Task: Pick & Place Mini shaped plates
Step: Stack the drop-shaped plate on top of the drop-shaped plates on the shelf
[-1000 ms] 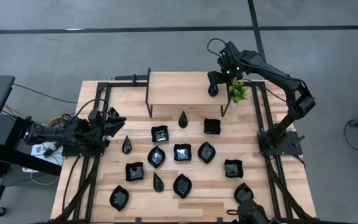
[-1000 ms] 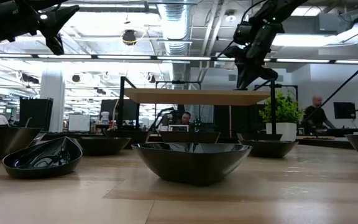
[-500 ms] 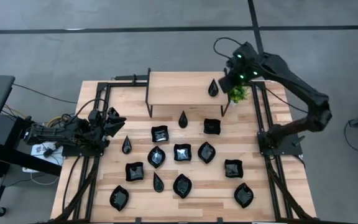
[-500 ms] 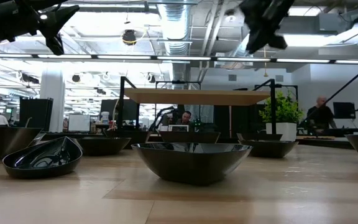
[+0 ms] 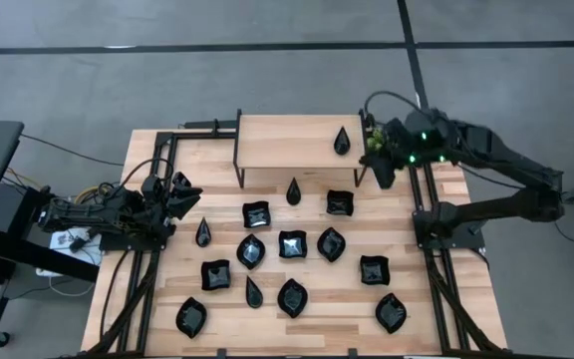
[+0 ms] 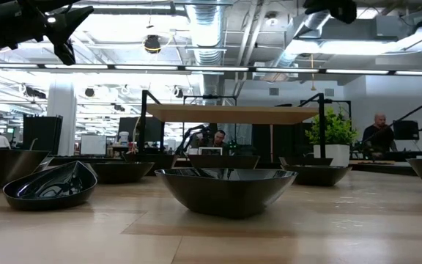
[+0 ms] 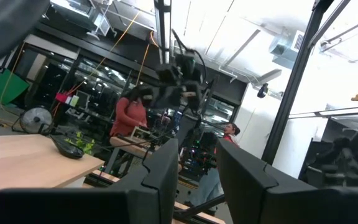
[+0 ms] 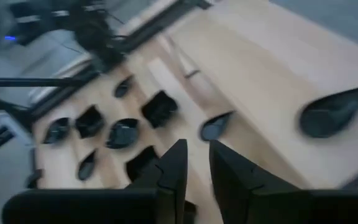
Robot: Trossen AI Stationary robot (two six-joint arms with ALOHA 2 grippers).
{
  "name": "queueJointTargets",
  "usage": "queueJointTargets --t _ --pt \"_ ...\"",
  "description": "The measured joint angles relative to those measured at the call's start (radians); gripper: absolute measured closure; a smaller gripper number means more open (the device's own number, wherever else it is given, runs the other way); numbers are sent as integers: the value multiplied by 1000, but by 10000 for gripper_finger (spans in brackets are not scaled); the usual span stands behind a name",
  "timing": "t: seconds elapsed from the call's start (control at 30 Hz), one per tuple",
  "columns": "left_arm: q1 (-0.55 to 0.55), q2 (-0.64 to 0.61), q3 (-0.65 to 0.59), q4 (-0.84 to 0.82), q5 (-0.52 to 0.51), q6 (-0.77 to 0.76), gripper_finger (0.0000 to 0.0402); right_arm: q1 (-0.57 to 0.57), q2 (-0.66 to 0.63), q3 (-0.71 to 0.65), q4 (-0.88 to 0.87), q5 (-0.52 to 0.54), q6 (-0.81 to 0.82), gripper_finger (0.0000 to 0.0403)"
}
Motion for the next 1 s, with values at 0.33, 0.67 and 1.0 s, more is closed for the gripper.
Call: queueJointTargets --t 0.33,0.67,1.0 --pt "0 0 0 0 0 0 290 236 -209 -512 520 103 159 339" --pt "0 3 1 0 35 -93 290 422 -297 -908 1149 270 214 339" --pt "0 304 321 -448 213 -174 290 534 -303 -990 1268 407 118 339"
